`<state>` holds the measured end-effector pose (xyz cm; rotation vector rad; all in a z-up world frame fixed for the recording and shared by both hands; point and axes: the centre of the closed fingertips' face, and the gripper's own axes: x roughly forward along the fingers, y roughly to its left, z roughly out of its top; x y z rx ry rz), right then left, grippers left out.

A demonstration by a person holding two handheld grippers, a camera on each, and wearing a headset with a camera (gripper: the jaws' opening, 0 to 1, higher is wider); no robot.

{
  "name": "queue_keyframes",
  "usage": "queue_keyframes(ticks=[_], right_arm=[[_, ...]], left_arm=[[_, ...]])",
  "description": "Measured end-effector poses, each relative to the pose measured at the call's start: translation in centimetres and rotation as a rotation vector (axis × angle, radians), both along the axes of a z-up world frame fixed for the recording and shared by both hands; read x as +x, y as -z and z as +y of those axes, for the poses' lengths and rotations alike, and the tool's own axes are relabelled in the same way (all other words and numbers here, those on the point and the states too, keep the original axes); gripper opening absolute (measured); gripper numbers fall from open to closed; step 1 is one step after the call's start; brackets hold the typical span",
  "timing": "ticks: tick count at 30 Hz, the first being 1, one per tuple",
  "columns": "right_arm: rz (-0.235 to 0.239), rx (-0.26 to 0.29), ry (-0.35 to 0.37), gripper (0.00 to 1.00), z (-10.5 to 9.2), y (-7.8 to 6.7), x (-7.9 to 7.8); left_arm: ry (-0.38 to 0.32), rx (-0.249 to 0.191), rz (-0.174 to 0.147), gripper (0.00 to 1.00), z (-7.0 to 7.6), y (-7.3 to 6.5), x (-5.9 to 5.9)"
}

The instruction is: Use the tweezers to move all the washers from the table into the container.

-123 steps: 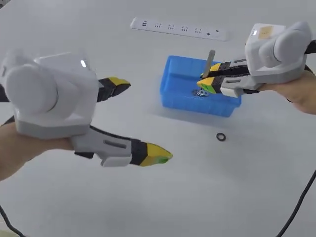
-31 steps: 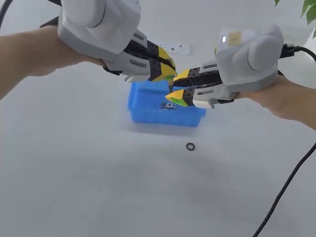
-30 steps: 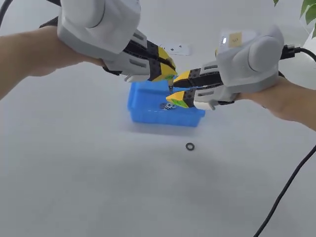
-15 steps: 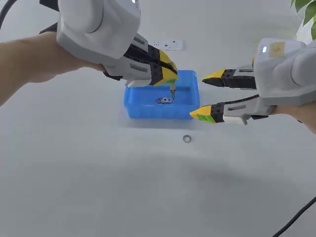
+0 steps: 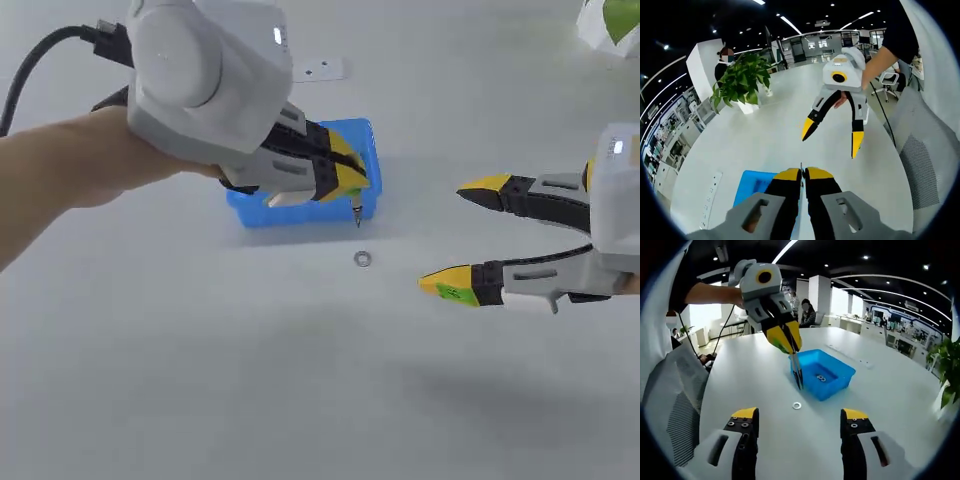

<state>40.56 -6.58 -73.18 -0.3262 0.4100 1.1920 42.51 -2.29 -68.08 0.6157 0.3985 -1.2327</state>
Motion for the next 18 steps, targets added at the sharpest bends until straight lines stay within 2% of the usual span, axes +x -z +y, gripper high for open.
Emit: queue_keyframes(ticks=[1,9,10,18], right_arm=[[0.003,0.005,0.003,0.7,-0.1,0.1,-0.2],[0.027,0.002,-0.004,0.79,-0.4,1.2,-1.6],[0.039,0.006,-0.003,0.79,-0.6,1.4,-1.8],[0.082,0.007,0.015,0.8,-1.3,2.4,-2.3]], left_arm=[[0.004,0.005,0.014,0.07,-0.2,0.4,-0.2],[0.011,0.026,0.038,0.07,-0.7,1.7,-1.1],[0.009,0.027,0.048,0.07,-0.7,1.9,-1.2],[-0.001,0.043,0.065,0.07,-0.5,3.0,-1.3]])
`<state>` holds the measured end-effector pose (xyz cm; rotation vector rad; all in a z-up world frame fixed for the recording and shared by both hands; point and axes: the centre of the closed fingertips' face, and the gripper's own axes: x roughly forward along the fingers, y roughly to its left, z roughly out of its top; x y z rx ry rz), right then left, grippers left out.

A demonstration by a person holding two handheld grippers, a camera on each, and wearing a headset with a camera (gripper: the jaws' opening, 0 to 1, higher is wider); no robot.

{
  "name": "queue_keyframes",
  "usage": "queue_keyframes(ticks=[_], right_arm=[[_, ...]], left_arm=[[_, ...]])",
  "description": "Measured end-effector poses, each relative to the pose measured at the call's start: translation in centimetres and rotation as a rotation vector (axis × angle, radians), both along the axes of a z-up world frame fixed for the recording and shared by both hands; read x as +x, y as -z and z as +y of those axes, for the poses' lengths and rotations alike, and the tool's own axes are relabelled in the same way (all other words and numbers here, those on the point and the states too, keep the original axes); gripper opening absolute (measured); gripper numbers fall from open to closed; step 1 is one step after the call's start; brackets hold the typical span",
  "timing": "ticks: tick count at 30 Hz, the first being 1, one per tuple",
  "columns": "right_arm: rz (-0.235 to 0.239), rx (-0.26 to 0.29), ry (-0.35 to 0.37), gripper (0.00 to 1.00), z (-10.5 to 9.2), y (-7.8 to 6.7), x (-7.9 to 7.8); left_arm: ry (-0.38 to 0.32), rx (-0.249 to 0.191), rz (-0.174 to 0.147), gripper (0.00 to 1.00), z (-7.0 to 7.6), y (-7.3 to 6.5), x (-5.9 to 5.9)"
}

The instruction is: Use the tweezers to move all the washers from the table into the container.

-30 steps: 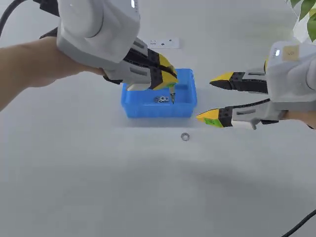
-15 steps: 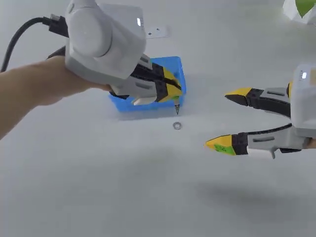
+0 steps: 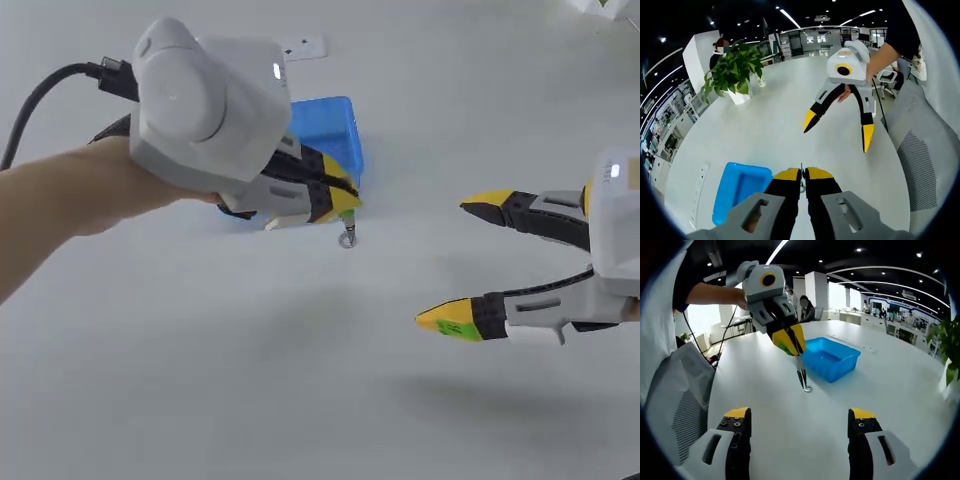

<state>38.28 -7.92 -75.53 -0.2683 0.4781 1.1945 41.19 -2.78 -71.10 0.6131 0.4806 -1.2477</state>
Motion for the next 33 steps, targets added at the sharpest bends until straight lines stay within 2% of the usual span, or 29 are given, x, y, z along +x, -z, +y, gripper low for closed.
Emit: queue_keyframes(ticks=[8,10,13,17,25,28,33], right_arm=[[0.017,0.006,0.011,0.8,-0.07,0.25,-0.03],[0.018,0.009,0.01,0.79,0.05,0.16,0.0],[0.016,0.007,0.006,0.79,0.16,0.17,0.09],[0.019,0.005,0.001,0.79,0.24,0.21,0.01],[0.026,0.001,-0.003,0.78,0.27,0.44,-0.1],[0.03,0.004,-0.002,0.78,0.26,0.48,-0.23],[0.035,0.003,0.001,0.78,0.25,0.54,-0.29]], left_arm=[[-0.008,0.01,0.004,0.07,0.18,0.63,0.32],[-0.012,-0.002,0.017,0.07,0.07,0.6,0.3],[-0.012,-0.003,0.014,0.07,0.0,0.59,0.41],[-0.008,-0.005,0.03,0.07,-0.07,0.61,0.18],[-0.006,-0.006,0.028,0.07,-0.11,0.53,0.16],[-0.003,0.008,0.03,0.07,0.01,0.83,0.11],[-0.011,-0.002,0.038,0.07,0.01,0.73,0.21]])
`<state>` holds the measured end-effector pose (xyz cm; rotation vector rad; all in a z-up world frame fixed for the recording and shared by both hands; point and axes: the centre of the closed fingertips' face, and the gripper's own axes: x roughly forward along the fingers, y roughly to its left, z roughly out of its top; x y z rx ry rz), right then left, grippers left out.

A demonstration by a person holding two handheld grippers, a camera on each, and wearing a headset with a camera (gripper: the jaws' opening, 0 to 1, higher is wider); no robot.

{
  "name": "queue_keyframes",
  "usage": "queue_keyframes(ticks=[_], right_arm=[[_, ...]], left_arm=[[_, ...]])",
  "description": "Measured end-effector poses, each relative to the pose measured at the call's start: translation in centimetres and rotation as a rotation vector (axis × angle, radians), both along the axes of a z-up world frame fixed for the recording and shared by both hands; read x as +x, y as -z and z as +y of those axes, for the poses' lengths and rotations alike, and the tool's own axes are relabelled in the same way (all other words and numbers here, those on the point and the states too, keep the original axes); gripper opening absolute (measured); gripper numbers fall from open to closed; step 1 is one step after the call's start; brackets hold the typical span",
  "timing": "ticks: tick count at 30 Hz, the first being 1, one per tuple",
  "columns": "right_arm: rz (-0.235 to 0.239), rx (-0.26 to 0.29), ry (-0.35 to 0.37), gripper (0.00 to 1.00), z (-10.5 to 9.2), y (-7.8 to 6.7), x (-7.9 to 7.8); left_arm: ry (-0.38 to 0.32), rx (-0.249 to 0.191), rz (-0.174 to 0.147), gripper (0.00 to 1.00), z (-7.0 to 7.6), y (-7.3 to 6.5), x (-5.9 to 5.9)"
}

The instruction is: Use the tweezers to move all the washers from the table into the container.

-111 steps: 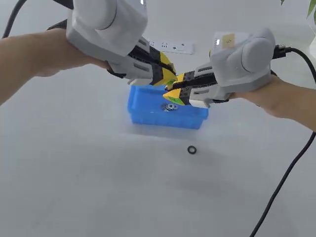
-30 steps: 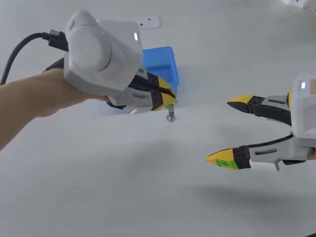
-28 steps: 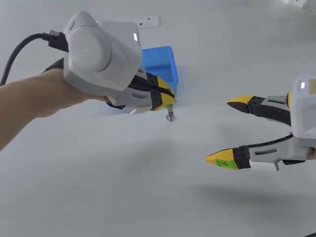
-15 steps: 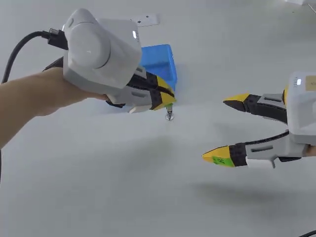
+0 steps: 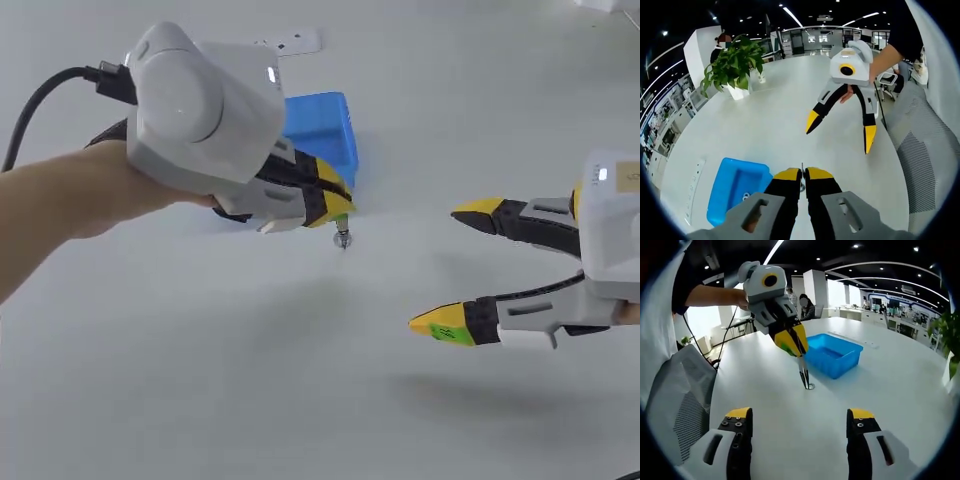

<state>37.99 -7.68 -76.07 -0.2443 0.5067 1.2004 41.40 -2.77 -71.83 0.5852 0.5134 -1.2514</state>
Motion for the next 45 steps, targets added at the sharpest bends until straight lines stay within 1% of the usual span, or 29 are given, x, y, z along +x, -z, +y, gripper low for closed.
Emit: queue_keyframes(ticks=[4,7,9,11,14,17,18,19,21,24,25,27,28,29,30,33,36,41,43,45], right_arm=[[-0.003,0.002,-0.006,0.77,0.4,-0.1,0.2],[-0.007,0.007,-0.023,0.76,1.3,-0.1,0.6],[-0.02,-0.005,-0.053,0.74,2.2,0.1,1.0],[-0.028,-0.004,-0.08,0.7,3.2,0.2,1.4],[-0.036,0.023,-0.127,0.57,4.8,-0.2,1.9],[-0.016,0.039,-0.137,0.54,5.7,-0.2,2.5],[-0.014,0.041,-0.137,0.54,6.1,-0.1,2.9],[-0.013,0.041,-0.141,0.53,6.3,0.0,3.1],[-0.008,0.045,-0.153,0.48,7.1,0.3,3.4],[-0.006,0.031,-0.172,0.42,7.9,0.9,3.7],[-0.004,0.028,-0.177,0.4,8.0,1.0,3.8],[0.014,0.035,-0.183,0.34,8.4,1.0,3.7],[0.012,0.035,-0.183,0.3,8.6,1.0,3.8],[0.004,0.035,-0.191,0.29,8.8,0.9,3.8],[0.007,0.035,-0.195,0.28,8.9,1.0,3.8],[0.005,0.004,-0.218,0.25,8.9,1.4,3.8],[0.016,0.005,-0.231,0.22,9.0,1.4,3.7],[-0.007,-0.016,-0.259,0.13,9.0,1.4,3.7],[-0.007,-0.022,-0.268,0.13,9.0,1.4,3.7],[-0.018,-0.034,-0.282,0.12,9.1,1.5,3.6]], left_arm=[[0.004,-0.002,0.003,0.07,-0.2,0.0,-0.1],[0.016,-0.007,0.008,0.07,-0.5,0.1,-0.3],[0.02,-0.006,0.008,0.07,-0.5,0.2,-0.3],[0.02,-0.007,0.013,0.07,-0.6,0.2,-0.2],[0.022,-0.004,0.007,0.07,-0.6,0.2,0.0],[0.015,-0.007,0.008,0.07,-0.5,0.2,0.3],[0.012,-0.011,0.012,0.07,-0.5,0.2,0.3],[0.003,-0.024,0.025,0.07,-0.5,0.2,0.4],[-0.004,-0.034,0.03,0.07,-0.4,0.2,0.6],[-0.003,-0.03,0.029,0.07,-0.4,0.2,0.6],[-0.001,-0.03,0.03,0.07,-0.4,0.2,0.6],[-0.001,-0.032,0.032,0.07,-0.4,0.3,0.7],[-0.003,-0.035,0.035,0.07,-0.4,0.3,0.7],[-0.004,-0.037,0.037,0.07,-0.4,0.3,0.7],[-0.004,-0.038,0.036,0.07,-0.4,0.3,0.7],[0.003,-0.03,0.027,0.07,-0.3,0.4,0.7],[0.014,-0.026,0.024,0.07,-0.3,0.4,0.5],[0.014,-0.021,0.024,0.07,-0.2,0.4,0.5],[0.018,-0.017,0.019,0.07,-0.2,0.5,0.5],[0.019,-0.015,0.02,0.07,-0.1,0.5,0.5]])
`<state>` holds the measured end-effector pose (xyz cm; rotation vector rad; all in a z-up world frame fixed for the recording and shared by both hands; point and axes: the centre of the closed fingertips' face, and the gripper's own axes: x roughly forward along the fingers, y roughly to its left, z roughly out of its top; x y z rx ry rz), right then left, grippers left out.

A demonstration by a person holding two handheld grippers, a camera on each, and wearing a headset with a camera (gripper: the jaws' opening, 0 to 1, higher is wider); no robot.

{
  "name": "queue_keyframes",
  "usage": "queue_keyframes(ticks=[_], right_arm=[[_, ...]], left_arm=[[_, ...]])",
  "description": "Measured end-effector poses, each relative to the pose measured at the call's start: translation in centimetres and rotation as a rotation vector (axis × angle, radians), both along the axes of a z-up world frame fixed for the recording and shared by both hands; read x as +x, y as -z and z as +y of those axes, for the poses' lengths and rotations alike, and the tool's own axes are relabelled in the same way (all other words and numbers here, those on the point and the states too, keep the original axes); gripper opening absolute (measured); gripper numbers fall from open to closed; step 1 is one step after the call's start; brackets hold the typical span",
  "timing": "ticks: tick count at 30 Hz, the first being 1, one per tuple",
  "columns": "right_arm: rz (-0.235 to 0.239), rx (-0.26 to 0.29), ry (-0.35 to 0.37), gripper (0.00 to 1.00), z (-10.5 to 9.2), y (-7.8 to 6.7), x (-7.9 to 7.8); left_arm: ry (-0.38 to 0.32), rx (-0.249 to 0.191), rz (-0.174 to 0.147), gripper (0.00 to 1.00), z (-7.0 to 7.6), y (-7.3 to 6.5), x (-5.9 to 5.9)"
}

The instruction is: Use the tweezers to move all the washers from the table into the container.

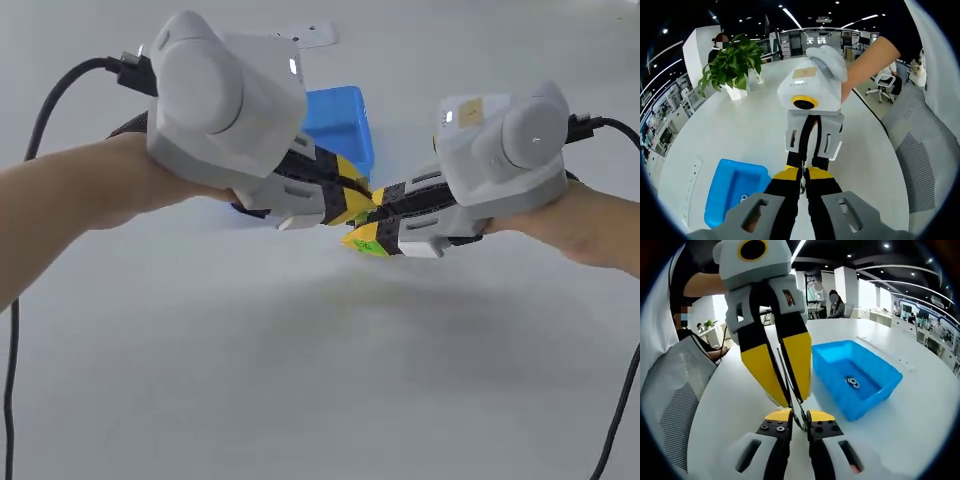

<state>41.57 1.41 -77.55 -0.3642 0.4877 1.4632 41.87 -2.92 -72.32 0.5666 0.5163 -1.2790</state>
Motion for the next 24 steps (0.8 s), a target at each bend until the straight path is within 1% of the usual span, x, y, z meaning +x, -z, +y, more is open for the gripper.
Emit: queue_keyframes(ticks=[2,3,4,6,7,9,12,17,19,22,24], right_arm=[[-0.024,-0.007,-0.013,0.12,0.02,0.01,-0.02],[-0.046,-0.011,-0.023,0.11,-0.01,0.01,0.01],[-0.06,-0.014,-0.028,0.11,-0.01,0.02,0.0],[-0.066,-0.018,-0.022,0.11,-0.01,0.04,0.13],[-0.067,-0.019,-0.022,0.11,-0.01,0.05,0.14],[-0.07,-0.017,-0.019,0.1,0.0,0.06,0.19],[-0.069,-0.013,-0.015,0.1,0.0,0.06,0.19],[-0.062,-0.012,-0.01,0.1,-0.05,0.07,0.25],[-0.055,-0.008,-0.005,0.1,-0.07,0.07,0.31],[-0.056,-0.008,-0.002,0.1,-0.09,0.07,0.33],[-0.054,-0.007,0.0,0.1,-0.08,0.04,0.31]], left_arm=[[-0.004,0.0,0.0,0.07,0.02,0.01,0.05],[-0.009,-0.002,0.004,0.07,0.02,0.0,0.11],[-0.029,-0.014,0.021,0.08,0.01,-0.02,0.23],[-0.046,-0.025,0.026,0.08,0.13,-0.03,0.47],[-0.045,-0.025,0.03,0.08,0.12,-0.02,0.41],[-0.035,-0.016,0.018,0.08,0.16,-0.01,0.39],[-0.033,-0.011,0.023,0.08,0.19,0.01,0.33],[-0.019,0.0,0.03,0.13,0.13,0.2,-0.02],[-0.014,0.002,0.045,0.18,0.09,0.3,-0.29],[-0.002,0.022,0.036,0.2,0.2,0.55,-0.43],[-0.002,0.03,0.036,0.2,0.32,0.66,-0.47]])
